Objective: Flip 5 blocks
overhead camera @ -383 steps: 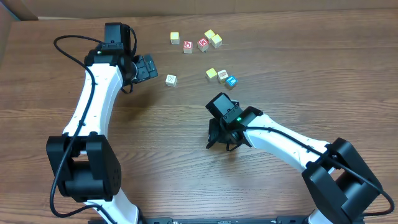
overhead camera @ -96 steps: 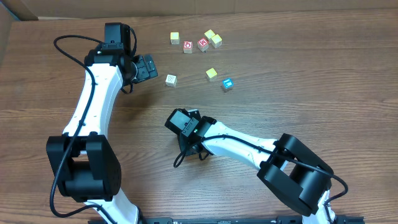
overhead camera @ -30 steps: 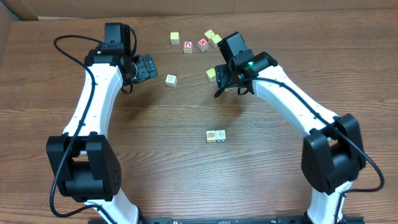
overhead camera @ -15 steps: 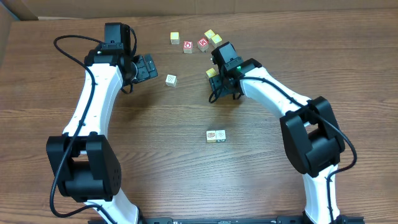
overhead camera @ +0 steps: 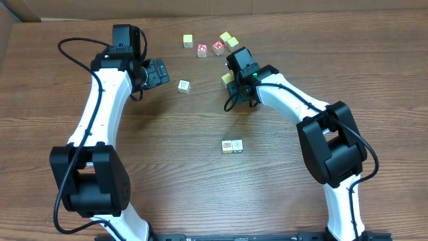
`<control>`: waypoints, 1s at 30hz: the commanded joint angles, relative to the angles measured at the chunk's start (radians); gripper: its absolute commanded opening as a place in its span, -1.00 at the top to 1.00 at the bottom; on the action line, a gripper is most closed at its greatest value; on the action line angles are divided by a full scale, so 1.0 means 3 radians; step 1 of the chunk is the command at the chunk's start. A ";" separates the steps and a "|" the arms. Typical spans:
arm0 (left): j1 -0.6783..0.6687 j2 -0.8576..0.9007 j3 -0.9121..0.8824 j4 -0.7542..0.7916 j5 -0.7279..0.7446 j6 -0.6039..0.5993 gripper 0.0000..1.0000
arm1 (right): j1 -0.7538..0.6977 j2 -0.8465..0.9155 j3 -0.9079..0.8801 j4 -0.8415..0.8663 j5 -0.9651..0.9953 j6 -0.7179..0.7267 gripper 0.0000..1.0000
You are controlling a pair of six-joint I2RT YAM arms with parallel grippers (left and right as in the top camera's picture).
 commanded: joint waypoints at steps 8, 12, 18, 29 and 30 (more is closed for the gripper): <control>-0.0013 0.0029 0.0069 0.0001 -0.0042 -0.0071 -1.00 | 0.0060 -0.0272 0.0226 -0.0266 0.0014 0.0140 0.32; -0.0013 0.0029 0.0069 0.0001 -0.0042 -0.0071 -1.00 | 0.0209 -0.0568 0.0387 -0.0538 -0.0163 0.0188 0.38; -0.0013 0.0029 0.0069 0.0001 -0.0042 -0.0071 -0.99 | 0.0586 -0.1015 0.0408 -0.0797 -0.0170 0.0454 0.42; -0.0013 0.0029 0.0069 0.0001 -0.0041 -0.0071 -0.99 | 0.1273 -0.1025 0.0052 -0.1041 -0.0020 0.2032 0.53; -0.0013 0.0029 0.0069 0.0001 -0.0042 -0.0071 -0.99 | 0.1324 -0.0993 -0.0010 -0.1008 0.0025 0.2107 0.53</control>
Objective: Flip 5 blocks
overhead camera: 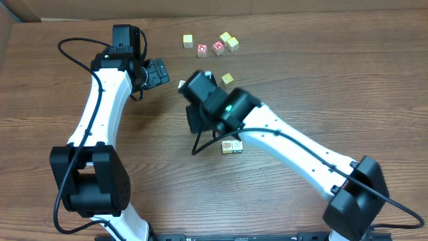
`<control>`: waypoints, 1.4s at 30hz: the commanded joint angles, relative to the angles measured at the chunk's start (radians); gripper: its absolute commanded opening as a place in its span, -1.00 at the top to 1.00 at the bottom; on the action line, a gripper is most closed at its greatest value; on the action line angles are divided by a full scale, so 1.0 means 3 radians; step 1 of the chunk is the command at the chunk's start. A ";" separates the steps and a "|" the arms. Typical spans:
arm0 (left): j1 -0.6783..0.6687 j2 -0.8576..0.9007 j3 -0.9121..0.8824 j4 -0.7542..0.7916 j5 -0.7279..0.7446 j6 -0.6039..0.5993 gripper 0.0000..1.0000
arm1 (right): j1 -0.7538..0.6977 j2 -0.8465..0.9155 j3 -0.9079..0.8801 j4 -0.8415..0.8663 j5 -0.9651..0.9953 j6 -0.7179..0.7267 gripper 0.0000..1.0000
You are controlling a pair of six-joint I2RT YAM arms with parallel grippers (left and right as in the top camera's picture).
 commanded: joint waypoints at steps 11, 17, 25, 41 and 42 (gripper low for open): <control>-0.0013 0.0029 0.0069 0.0001 -0.0042 -0.0071 -0.99 | 0.0346 0.0596 -0.0552 0.0449 0.0280 0.0650 0.53; -0.0013 0.0029 0.0069 0.0001 -0.0041 -0.0071 -1.00 | 0.0334 0.0717 -0.0553 0.0437 0.0364 0.0649 0.34; -0.0013 0.0029 0.0069 0.0001 -0.0042 -0.0071 -1.00 | 0.0328 0.0696 -0.0462 0.0408 0.0362 0.0608 -0.35; -0.0013 0.0029 0.0069 0.0001 -0.0042 -0.0071 -1.00 | 0.0420 0.0629 -0.0065 0.0313 0.0362 0.0512 0.58; -0.0013 0.0029 0.0069 0.0001 -0.0042 -0.0071 -1.00 | 0.0439 0.0629 -0.0072 0.0314 0.0362 0.0512 0.70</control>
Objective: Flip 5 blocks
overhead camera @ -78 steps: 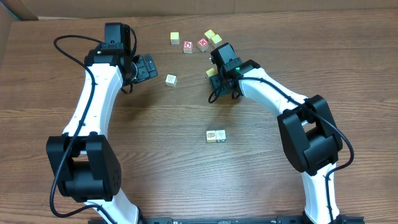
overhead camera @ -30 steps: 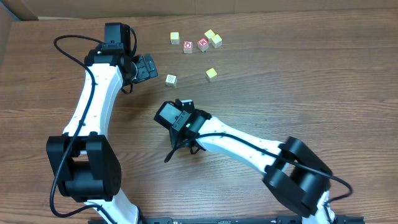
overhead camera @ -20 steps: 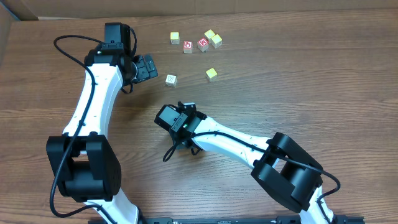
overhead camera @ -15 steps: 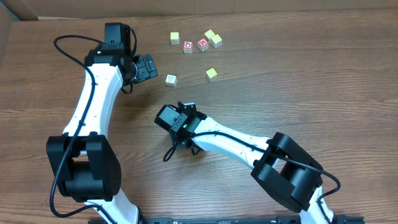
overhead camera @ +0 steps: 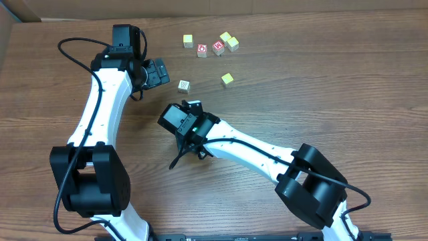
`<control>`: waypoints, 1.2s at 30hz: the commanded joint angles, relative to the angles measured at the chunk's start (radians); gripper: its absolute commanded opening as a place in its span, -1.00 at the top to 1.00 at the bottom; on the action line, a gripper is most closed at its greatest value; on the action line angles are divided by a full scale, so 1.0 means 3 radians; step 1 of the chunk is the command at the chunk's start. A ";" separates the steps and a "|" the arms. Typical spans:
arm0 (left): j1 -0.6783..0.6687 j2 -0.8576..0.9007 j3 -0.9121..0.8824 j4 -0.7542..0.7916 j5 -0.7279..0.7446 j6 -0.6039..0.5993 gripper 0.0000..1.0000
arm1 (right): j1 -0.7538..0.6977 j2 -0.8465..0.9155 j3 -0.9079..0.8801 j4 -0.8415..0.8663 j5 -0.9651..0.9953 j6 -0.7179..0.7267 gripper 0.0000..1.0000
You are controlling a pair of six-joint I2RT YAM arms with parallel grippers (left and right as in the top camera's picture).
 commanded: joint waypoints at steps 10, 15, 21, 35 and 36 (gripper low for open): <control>-0.0013 0.0029 0.0069 0.0001 -0.0041 -0.0071 -1.00 | 0.0220 -0.0006 -0.0206 0.0221 0.0061 0.0039 0.88; -0.0013 0.0029 0.0069 0.0001 -0.0042 -0.0071 -0.99 | 0.0210 0.0011 -0.0351 0.0320 0.0071 0.0041 0.88; -0.0013 0.0029 0.0069 0.0001 -0.0042 -0.0071 -1.00 | 0.0163 0.0013 -0.0375 0.0203 0.0264 0.0039 0.88; -0.0013 0.0029 0.0069 0.0001 -0.0041 -0.0071 -1.00 | 0.0099 0.0013 -0.0374 0.0052 0.0271 0.0042 0.88; -0.0013 0.0029 0.0069 0.0001 -0.0042 -0.0071 -0.99 | 0.0099 0.0013 -0.0374 0.0039 0.0271 0.0042 0.88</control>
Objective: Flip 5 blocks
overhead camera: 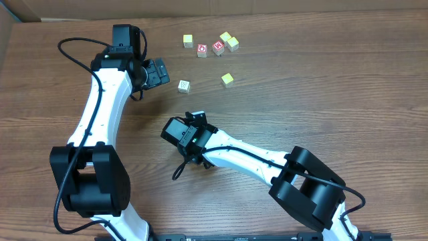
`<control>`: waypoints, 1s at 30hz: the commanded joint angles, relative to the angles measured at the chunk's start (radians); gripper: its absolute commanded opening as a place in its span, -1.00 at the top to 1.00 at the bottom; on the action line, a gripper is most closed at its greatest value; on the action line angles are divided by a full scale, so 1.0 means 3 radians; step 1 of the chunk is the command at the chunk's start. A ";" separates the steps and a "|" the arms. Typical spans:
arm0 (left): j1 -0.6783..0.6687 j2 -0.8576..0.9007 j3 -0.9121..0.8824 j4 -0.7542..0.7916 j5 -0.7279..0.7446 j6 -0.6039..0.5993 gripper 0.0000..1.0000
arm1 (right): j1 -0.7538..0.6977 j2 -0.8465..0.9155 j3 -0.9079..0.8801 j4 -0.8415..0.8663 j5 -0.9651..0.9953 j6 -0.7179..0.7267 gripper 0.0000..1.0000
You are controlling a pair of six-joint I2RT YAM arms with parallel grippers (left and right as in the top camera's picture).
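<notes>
Small wooden blocks lie at the far side in the overhead view: a yellow block (188,41), two red-faced blocks (202,50) (218,47) and a pair of yellow blocks (230,41). Nearer lie a white block (184,86) and a yellow-green block (228,79). My left gripper (160,72) hangs just left of the white block, jaws apart, holding nothing. My right gripper (196,120) is low over bare table at centre left, touching no block; its jaws are hidden by the wrist.
The right arm's white links (247,157) stretch across the middle of the table. A cable loop (179,173) hangs from the right wrist. The wooden table's far edge (267,13) meets a cardboard wall.
My right wrist has shifted slightly nearer and lower on the table, its elbow folding in further. The left arm and all visible blocks have stayed put.
My right gripper was first at the yellow-green block, with two blocks lying side by side at mid-table. It then stood clear of that block, moved left. After that it reached centre left, its arm covering the mid-table pair. It sits there still.
</notes>
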 commanded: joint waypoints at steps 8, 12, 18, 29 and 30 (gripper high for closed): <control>-0.0013 0.0029 0.0069 0.0001 -0.0042 -0.0070 -1.00 | -0.0001 0.0010 -0.0008 -0.0085 0.0061 0.0017 0.90; -0.0013 0.0029 0.0069 0.0001 -0.0041 -0.0070 -1.00 | -0.0031 0.0009 0.0000 -0.0126 0.0060 0.0017 0.90; -0.0013 0.0029 0.0069 0.0001 -0.0042 -0.0070 -0.99 | -0.0127 0.0009 0.0000 -0.0226 0.0031 0.0104 0.90; -0.0013 0.0029 0.0069 0.0001 -0.0042 -0.0070 -1.00 | -0.0179 -0.0053 0.0310 -0.0356 -0.0161 -0.0027 0.93; -0.0013 0.0029 0.0069 0.0001 -0.0042 -0.0070 -1.00 | -0.0197 -0.0084 0.0366 -0.0373 -0.0150 -0.0025 0.92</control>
